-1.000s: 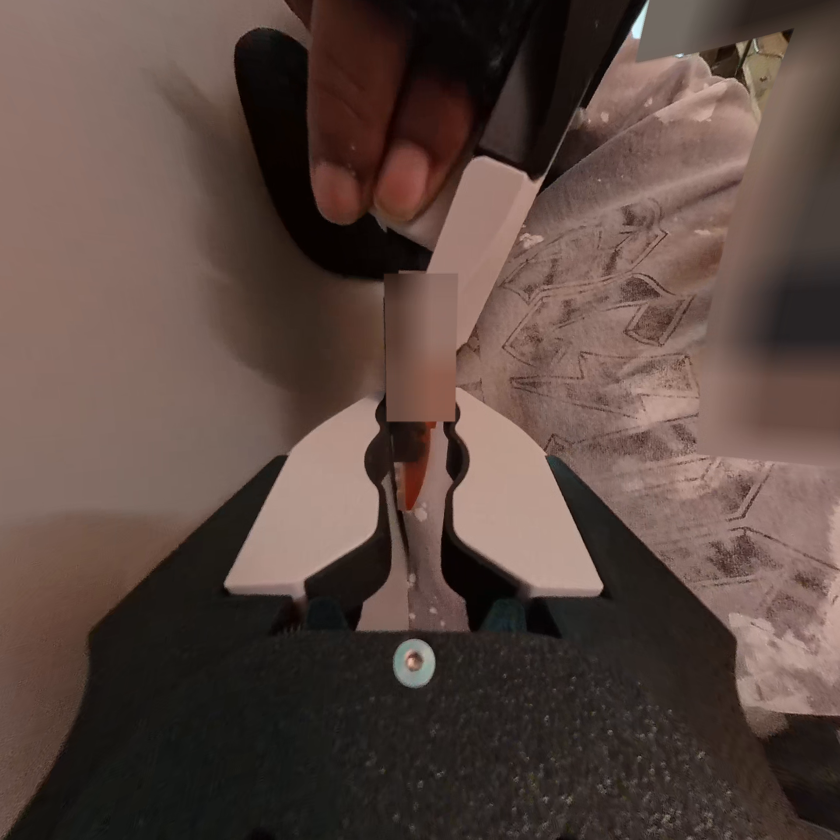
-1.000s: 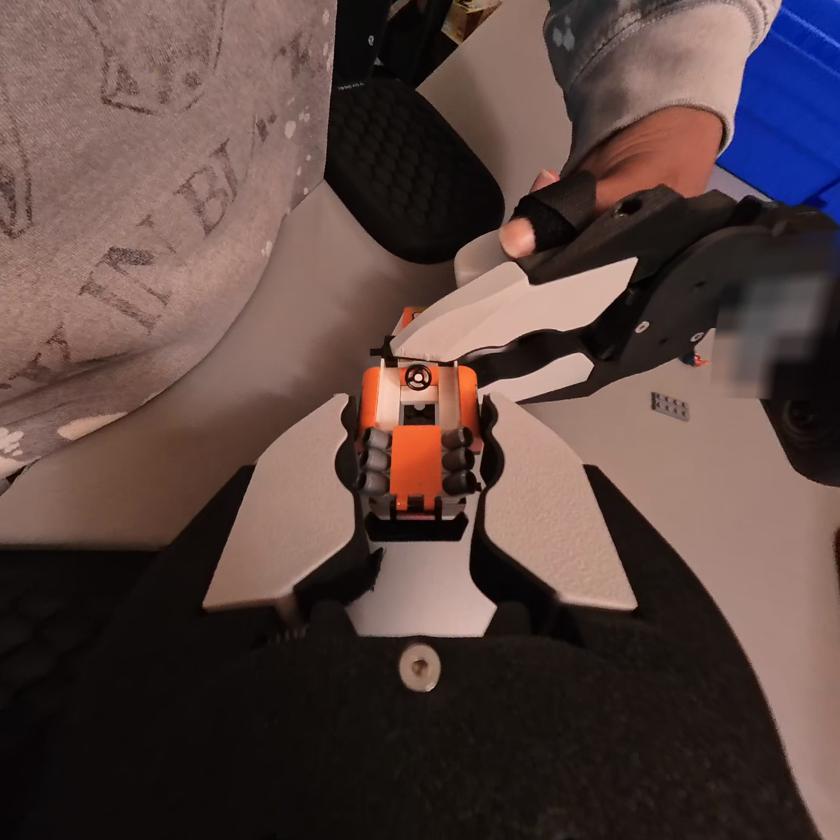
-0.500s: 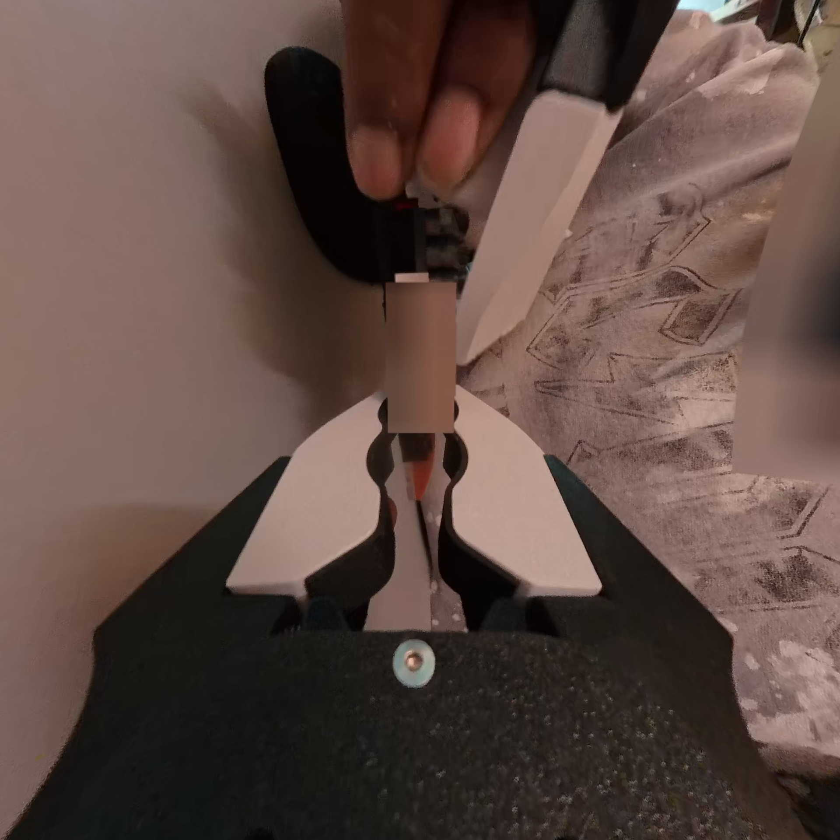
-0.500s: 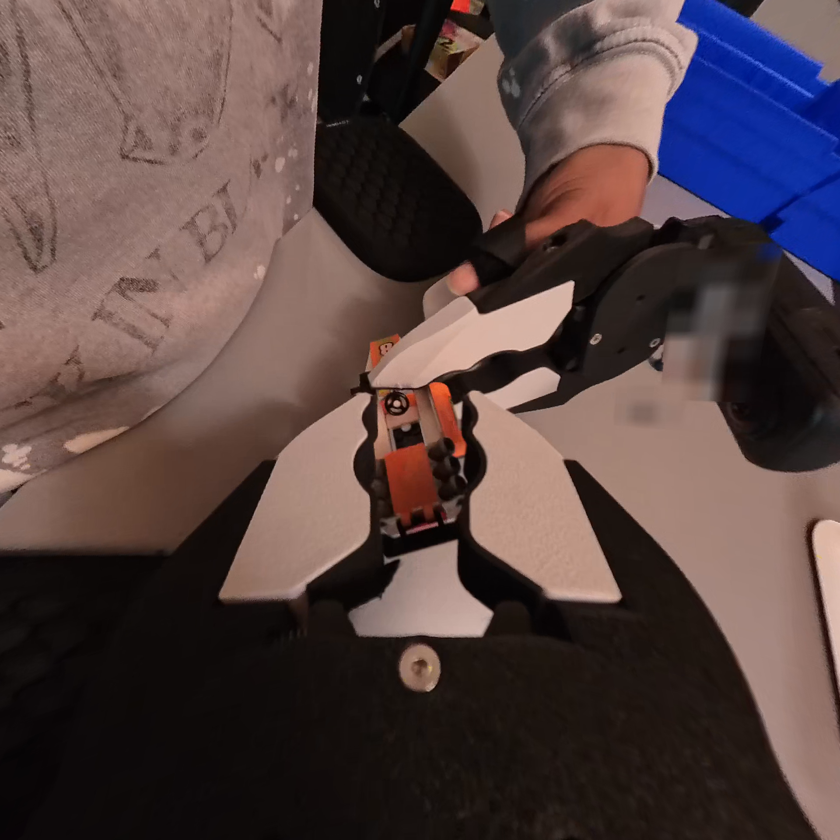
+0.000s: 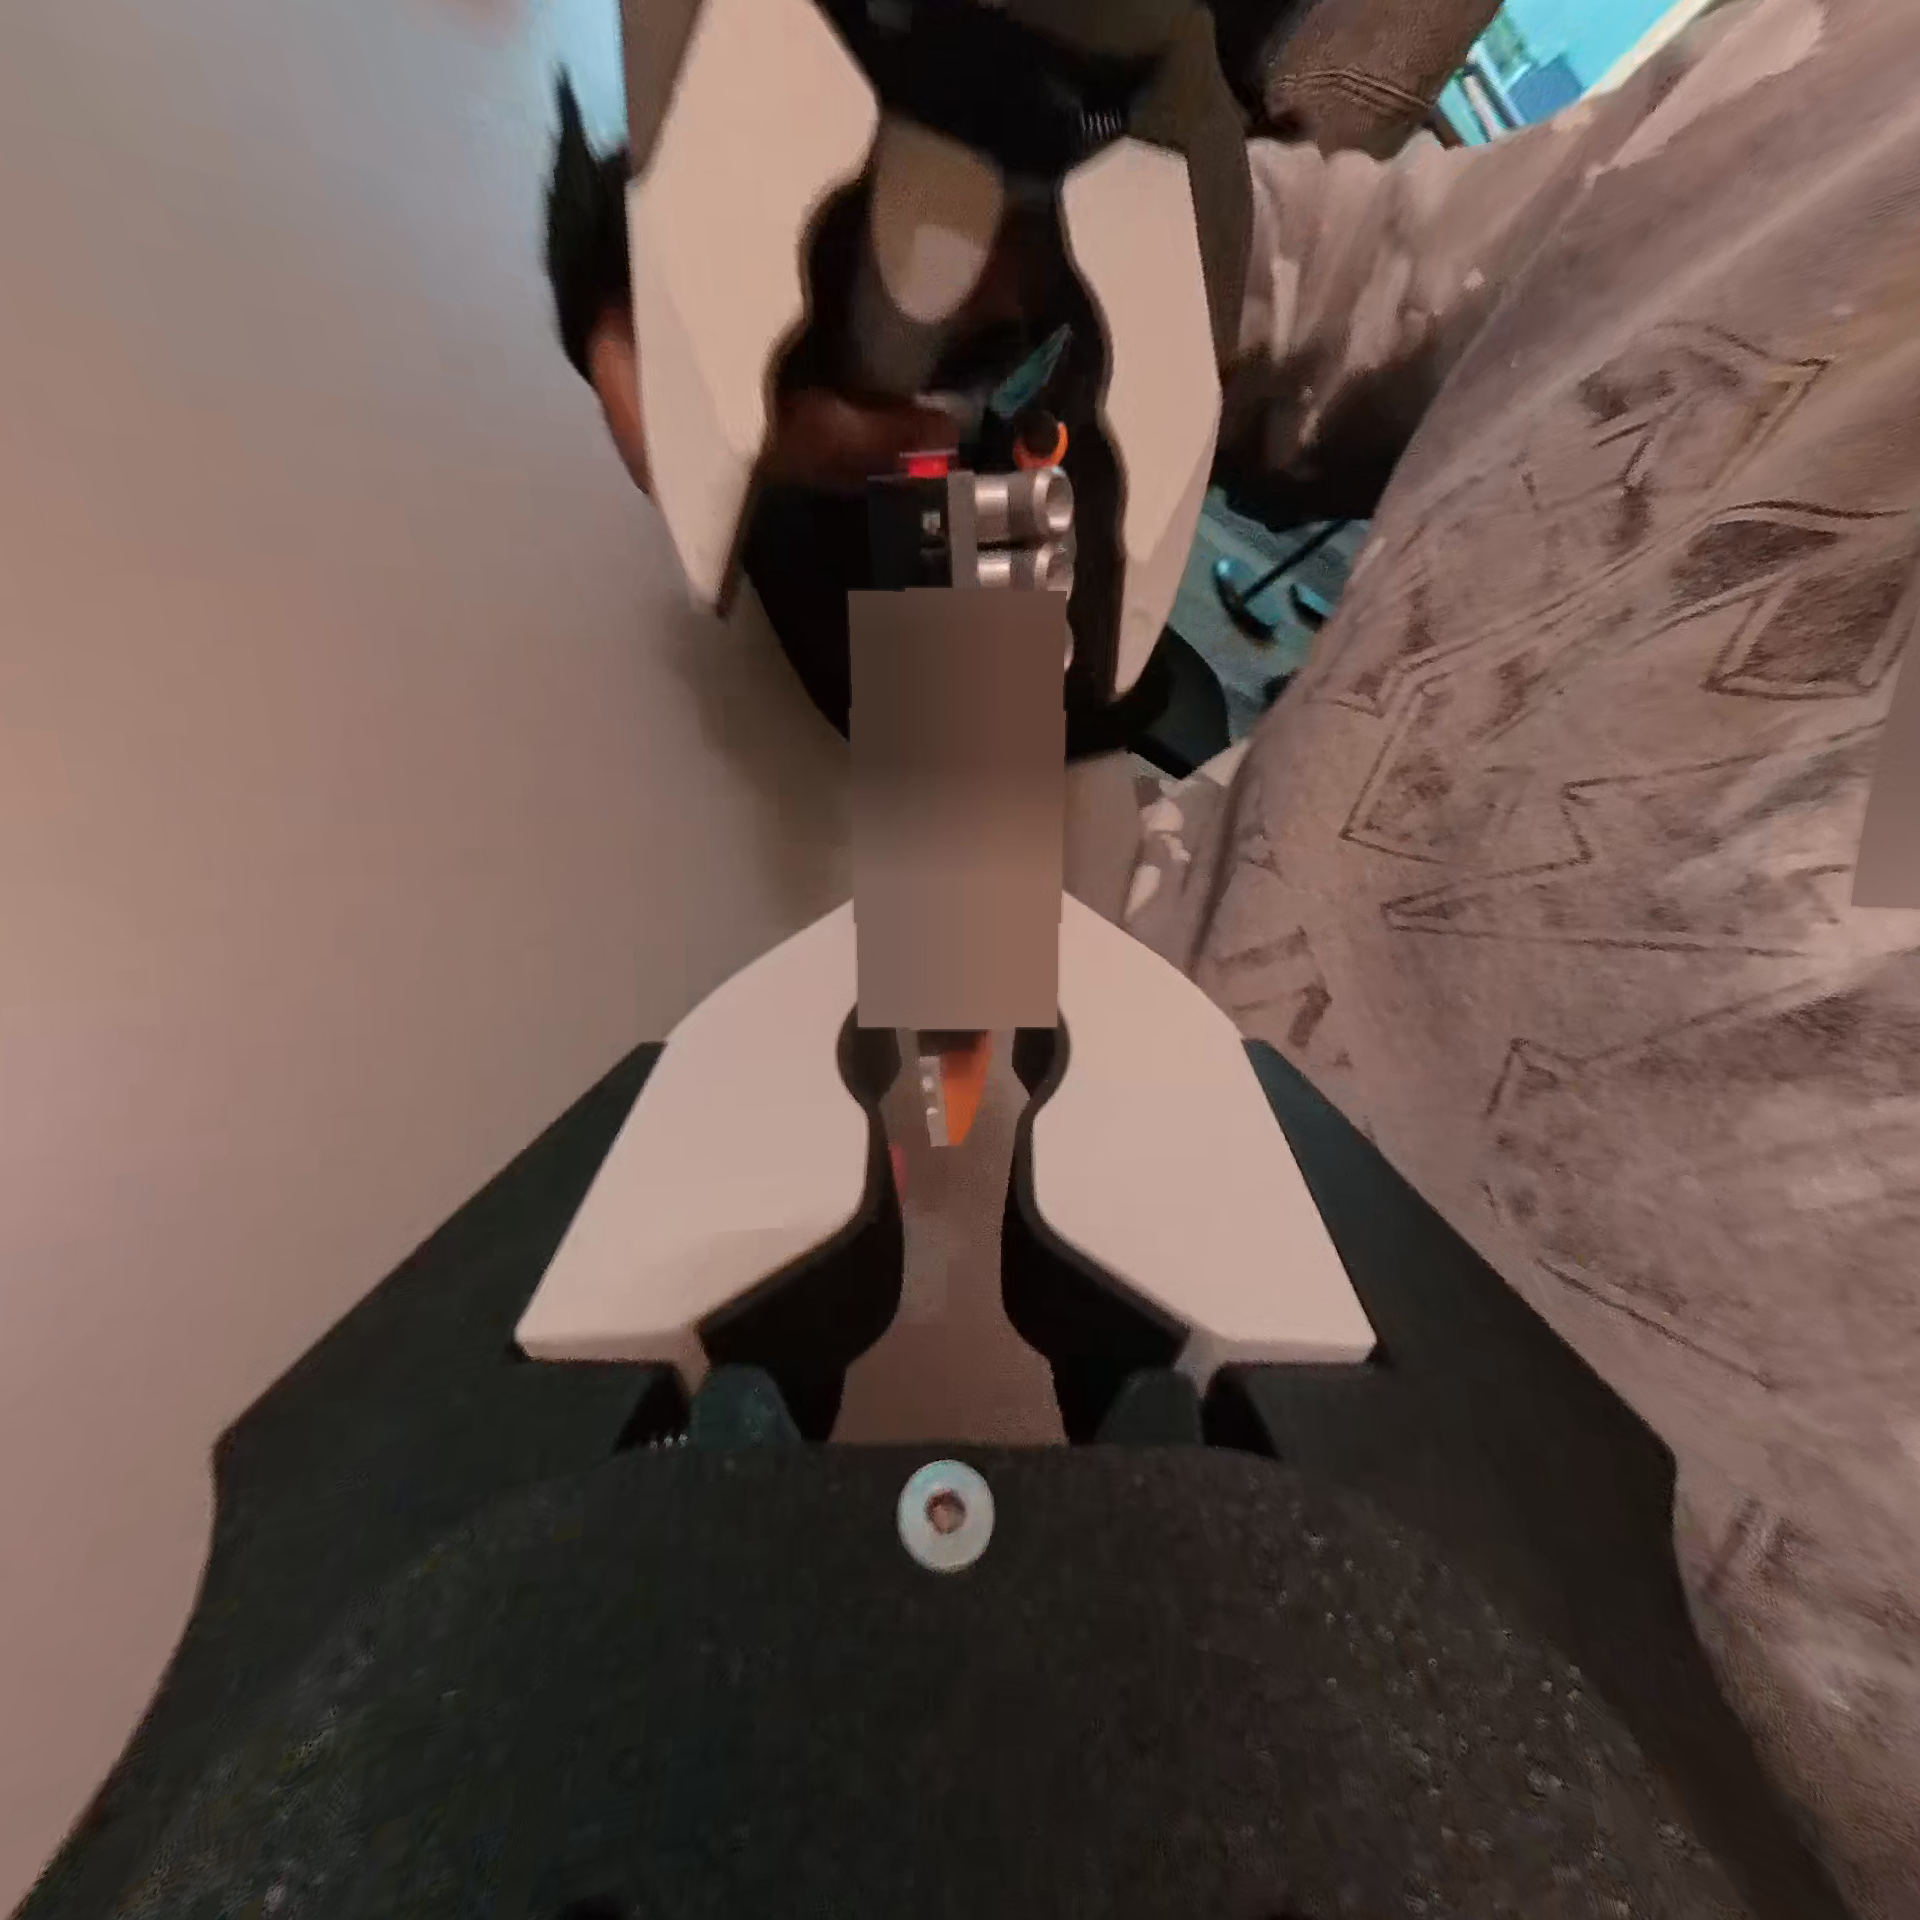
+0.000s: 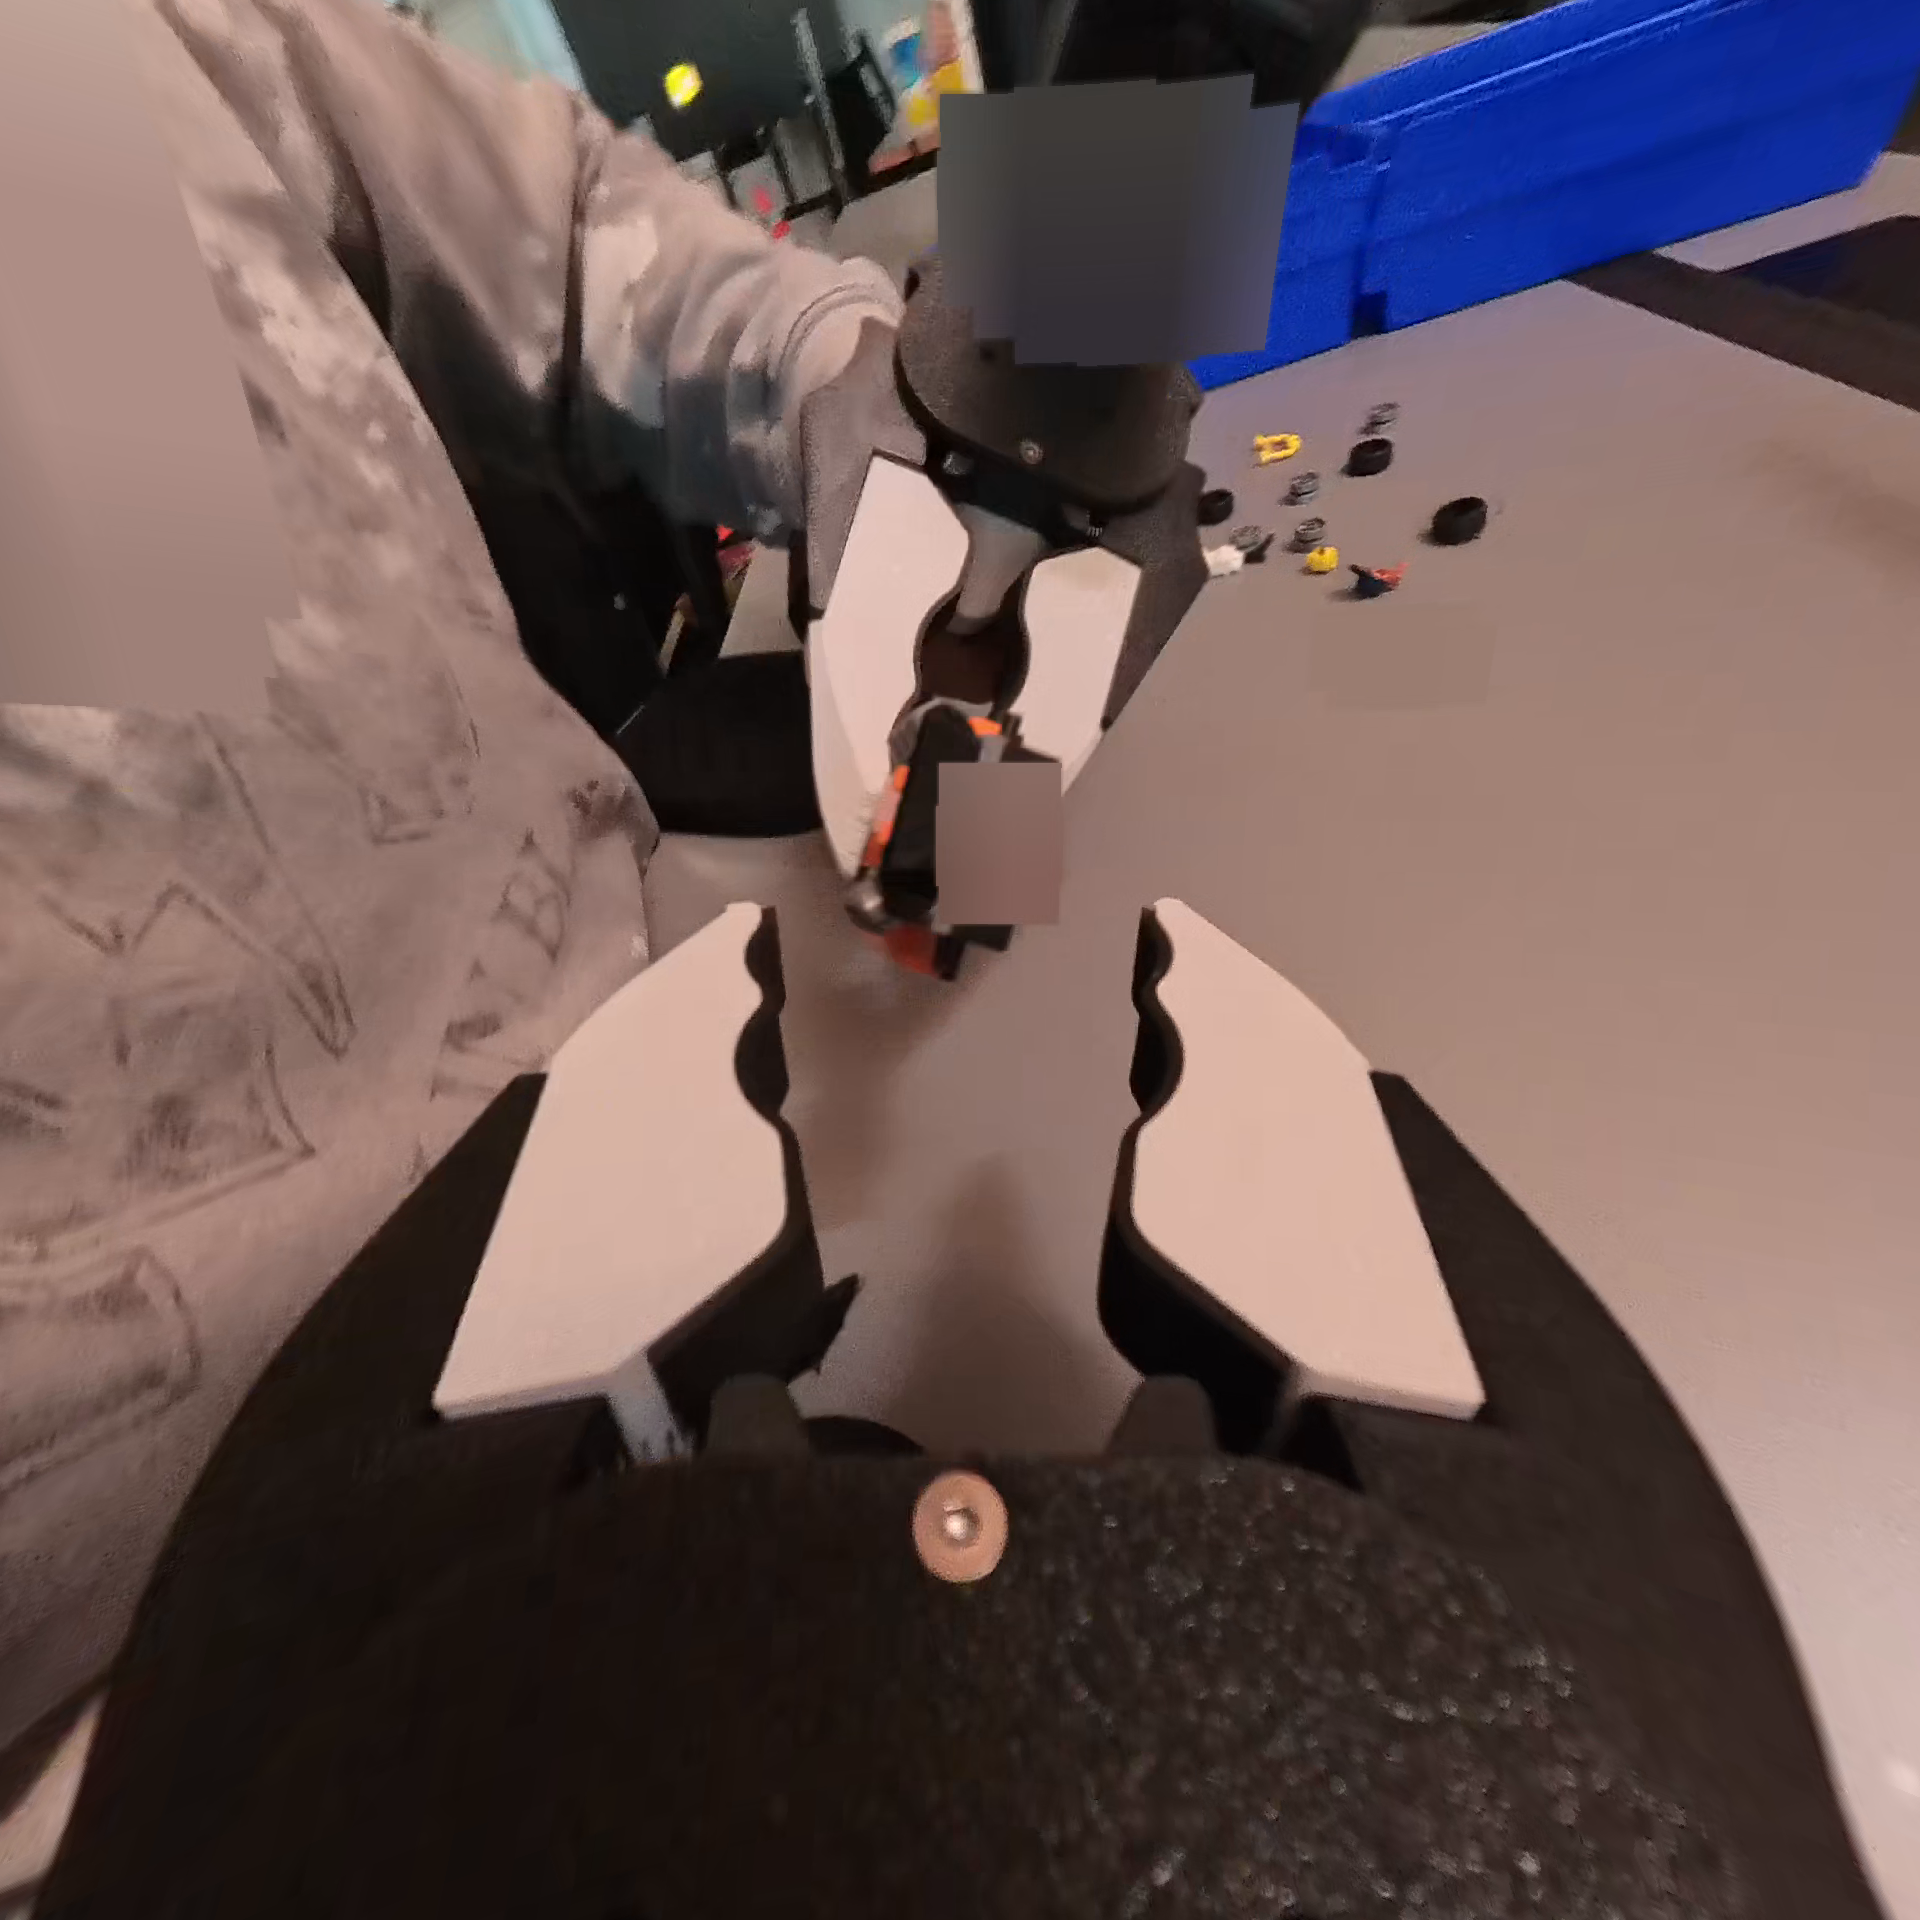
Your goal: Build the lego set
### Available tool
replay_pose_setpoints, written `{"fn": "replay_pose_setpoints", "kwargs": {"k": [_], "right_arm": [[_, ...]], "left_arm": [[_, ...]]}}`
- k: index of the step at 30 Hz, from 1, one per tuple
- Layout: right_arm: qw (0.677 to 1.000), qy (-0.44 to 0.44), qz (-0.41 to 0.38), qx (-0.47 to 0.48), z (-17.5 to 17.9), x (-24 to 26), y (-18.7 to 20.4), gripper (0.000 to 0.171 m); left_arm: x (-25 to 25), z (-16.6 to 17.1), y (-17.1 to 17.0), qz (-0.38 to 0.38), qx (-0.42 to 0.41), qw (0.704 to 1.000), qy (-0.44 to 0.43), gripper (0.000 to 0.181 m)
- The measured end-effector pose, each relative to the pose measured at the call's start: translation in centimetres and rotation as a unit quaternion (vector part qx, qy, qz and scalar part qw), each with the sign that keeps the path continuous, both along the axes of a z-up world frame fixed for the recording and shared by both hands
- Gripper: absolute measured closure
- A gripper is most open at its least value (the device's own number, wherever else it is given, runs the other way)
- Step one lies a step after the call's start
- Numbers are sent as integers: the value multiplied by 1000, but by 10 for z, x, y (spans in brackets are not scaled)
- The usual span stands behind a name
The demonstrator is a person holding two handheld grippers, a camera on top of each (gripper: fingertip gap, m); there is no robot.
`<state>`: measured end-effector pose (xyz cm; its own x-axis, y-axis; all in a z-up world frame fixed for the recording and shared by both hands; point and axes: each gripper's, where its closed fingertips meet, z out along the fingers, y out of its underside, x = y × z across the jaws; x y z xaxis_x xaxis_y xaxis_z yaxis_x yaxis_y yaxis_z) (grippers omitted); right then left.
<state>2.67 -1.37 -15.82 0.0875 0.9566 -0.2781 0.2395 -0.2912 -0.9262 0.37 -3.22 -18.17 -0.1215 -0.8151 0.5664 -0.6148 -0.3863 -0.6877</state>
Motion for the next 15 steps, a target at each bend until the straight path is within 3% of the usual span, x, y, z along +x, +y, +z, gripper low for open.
{"fn": "replay_pose_setpoints", "kwargs": {"k": [3,6,15], "right_arm": [[999,-7,-41,24,1,-5,-1,116],[997,-11,-54,63,5,-7,0,137],[995,-8,-48,88,12,-15,-8,144]], "left_arm": [[7,3,3,7,57,998,-17,162],[12,9,4,10,90,995,-33,162],[7,14,2,33,178,982,-47,163]]}}
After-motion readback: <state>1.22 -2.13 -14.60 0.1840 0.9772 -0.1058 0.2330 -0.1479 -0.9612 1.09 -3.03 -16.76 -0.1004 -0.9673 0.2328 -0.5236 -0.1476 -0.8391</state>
